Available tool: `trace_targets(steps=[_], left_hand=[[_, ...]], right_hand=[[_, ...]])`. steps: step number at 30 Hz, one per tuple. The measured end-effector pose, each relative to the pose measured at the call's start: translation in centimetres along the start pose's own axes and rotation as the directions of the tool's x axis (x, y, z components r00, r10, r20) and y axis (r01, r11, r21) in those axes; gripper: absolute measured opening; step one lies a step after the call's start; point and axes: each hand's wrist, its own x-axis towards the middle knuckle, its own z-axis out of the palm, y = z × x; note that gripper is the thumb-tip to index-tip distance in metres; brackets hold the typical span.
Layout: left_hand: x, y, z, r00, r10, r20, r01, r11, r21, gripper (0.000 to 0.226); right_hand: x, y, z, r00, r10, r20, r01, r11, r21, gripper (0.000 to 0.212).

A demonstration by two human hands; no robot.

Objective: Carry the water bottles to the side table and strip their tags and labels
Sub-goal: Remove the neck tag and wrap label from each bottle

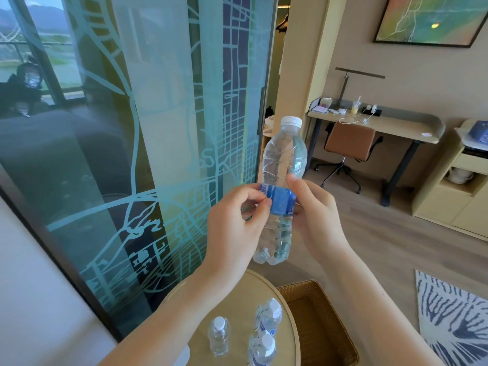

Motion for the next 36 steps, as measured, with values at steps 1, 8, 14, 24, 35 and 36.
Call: trace_targets(steps=[1,8,14,24,35,36], left_hand=[[-0.1,-0.1,0.0,1.0,0.008,0.004,-0.008,1.0,-0.001,0.004],[-0.6,-0.6,0.1,0.998,0.061,0.004,-0.061,0.997,0.057,0.004],[-0.9,-0.9,0.3,0.998,0.065,-0.011,-0.064,0.997,0.048,0.005],[-0.7,-0.6,0.1,0.989,0.149,-0.002,-0.149,0.985,0.092,0.005],[0.0,-0.2,-0.5,0.999,-0.002,0.033,0.004,0.998,-0.06,0.006],[0.2,-0.2,-0.7,0.999,-0.032,0.032,0.034,0.996,-0.084,0.007]], right_hand=[[0.1,-0.1,0.0,1.0,-0.002,0.004,0.002,1.0,-0.001,0.063],[0.4,-0.3,0.1,0.997,0.039,0.063,-0.046,0.992,0.113,0.056],[0.6,-0.1,0.1,0.998,-0.048,-0.037,0.047,0.999,-0.023,0.054],[1.1,-0.4,0.0,0.987,-0.15,-0.058,0.144,0.984,-0.103,0.056],[1.6,-0.5,-1.1,0.987,-0.15,-0.06,0.146,0.987,-0.065,0.065],[1.7,-0.6,-1.3,0.988,-0.145,-0.056,0.142,0.988,-0.055,0.053]])
